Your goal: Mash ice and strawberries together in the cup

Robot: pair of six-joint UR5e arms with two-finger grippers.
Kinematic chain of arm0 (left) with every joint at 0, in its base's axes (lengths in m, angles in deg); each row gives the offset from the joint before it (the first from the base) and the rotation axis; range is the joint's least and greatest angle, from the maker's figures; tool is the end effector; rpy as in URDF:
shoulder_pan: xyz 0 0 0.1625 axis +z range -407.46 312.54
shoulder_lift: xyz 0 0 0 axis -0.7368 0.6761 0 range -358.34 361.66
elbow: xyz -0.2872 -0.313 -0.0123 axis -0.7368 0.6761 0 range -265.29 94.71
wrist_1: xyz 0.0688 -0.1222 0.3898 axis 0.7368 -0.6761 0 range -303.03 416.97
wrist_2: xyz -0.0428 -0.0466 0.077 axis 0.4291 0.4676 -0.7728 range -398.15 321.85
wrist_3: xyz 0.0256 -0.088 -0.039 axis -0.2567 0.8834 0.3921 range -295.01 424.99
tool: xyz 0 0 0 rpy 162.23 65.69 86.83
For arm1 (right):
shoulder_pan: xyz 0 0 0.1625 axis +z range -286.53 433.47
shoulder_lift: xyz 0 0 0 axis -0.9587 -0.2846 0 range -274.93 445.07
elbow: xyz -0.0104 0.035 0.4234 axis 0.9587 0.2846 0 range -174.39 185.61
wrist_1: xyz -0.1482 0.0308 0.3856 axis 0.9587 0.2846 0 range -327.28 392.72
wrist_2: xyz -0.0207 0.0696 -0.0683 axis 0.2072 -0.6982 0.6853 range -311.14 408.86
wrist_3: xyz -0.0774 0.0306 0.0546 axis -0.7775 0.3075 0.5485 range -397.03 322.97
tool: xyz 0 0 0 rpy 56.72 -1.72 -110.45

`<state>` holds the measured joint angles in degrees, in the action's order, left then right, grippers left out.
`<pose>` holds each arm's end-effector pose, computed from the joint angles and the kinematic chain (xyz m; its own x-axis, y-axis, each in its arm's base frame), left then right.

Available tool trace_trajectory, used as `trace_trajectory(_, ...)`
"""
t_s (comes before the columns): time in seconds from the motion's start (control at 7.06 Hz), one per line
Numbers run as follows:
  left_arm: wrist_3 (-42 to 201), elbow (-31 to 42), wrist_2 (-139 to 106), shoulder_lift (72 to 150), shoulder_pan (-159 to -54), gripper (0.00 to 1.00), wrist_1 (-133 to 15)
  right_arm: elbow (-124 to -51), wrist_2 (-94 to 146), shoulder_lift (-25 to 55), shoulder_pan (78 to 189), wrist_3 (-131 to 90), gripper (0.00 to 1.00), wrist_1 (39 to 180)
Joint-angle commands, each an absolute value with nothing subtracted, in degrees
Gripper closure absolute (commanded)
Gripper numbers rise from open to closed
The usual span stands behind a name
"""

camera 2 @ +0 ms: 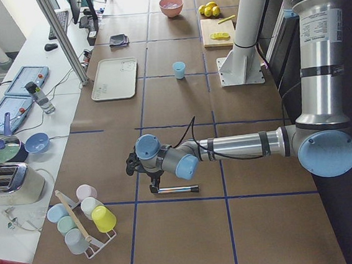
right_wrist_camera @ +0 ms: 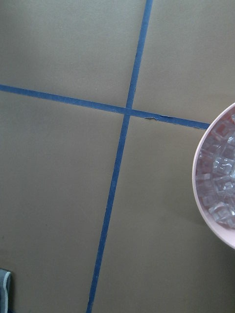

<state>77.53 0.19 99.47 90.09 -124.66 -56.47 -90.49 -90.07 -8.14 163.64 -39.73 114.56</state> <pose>0.0511 -0.4945 0.6633 0.6399 0.1535 -0.7529 -0.0744 0.9876 0.1381 0.0598 -0.4781 0.6122 0.6568 -0.1888 0.7301 0.0282 0.9736 0.2264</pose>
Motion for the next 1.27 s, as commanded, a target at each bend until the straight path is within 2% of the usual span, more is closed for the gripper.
trace_trajectory(0.0, 59.3, 1.1, 100.0, 91.0, -134.5, 0.00, -40.1, -90.2, -90.1, -8.1, 163.6, -39.7, 0.00, 114.6)
trace_trajectory(0.57, 54.8, 4.2, 99.8, 91.4, -139.5, 0.00, -28.9, -89.9, -90.1, -8.1, 163.6, -39.7, 0.00, 115.0)
trace_trajectory(1.13, 55.6, 4.6, 99.5, 90.3, -139.7, 0.00, -28.0, -89.9, -90.0, -8.1, 163.6, -39.8, 0.00, 115.1)
